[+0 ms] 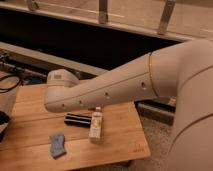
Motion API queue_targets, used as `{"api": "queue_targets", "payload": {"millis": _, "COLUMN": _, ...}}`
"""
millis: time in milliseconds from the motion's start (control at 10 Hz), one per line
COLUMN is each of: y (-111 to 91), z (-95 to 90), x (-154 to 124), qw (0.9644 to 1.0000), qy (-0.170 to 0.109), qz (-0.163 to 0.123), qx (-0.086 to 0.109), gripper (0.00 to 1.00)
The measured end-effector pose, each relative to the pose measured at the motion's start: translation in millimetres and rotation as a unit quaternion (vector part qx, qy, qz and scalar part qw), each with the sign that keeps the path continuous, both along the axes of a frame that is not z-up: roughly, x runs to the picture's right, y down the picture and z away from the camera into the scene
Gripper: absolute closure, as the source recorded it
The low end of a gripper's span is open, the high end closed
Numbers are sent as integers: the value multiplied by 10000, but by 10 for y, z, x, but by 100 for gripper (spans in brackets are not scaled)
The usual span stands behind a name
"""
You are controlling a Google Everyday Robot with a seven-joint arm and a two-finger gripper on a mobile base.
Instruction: Move the arm in a circular motion
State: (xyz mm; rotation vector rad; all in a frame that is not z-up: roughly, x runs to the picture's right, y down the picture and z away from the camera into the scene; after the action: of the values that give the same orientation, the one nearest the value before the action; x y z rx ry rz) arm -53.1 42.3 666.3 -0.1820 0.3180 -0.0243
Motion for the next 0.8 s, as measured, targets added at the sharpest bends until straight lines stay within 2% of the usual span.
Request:
{"api": "queue_targets", "payload": {"millis": 300, "y": -549, "z": 238, "x": -33, "qw": 9999, "qy": -83, "qz": 114, "qx": 78, "gripper": 100}}
{"api": "queue_targets", "payload": {"millis": 500, "y": -980, "z": 445, "x": 46, "qw": 9994, "qy": -126, "qz": 298, "qx": 113, "gripper": 100}}
{"api": "queue_targets", "payload": {"millis": 700, "y": -1332, "z": 493, "x": 0, "qw": 9966, "qy": -563, "qz": 545, "qx": 249, "gripper": 100}}
{"api": "queue_targets", "payload": {"millis": 800, "y": -1442, "z": 488, "x": -1, "qw": 9928, "qy": -899, "qz": 726, "qx": 317, "gripper": 100}}
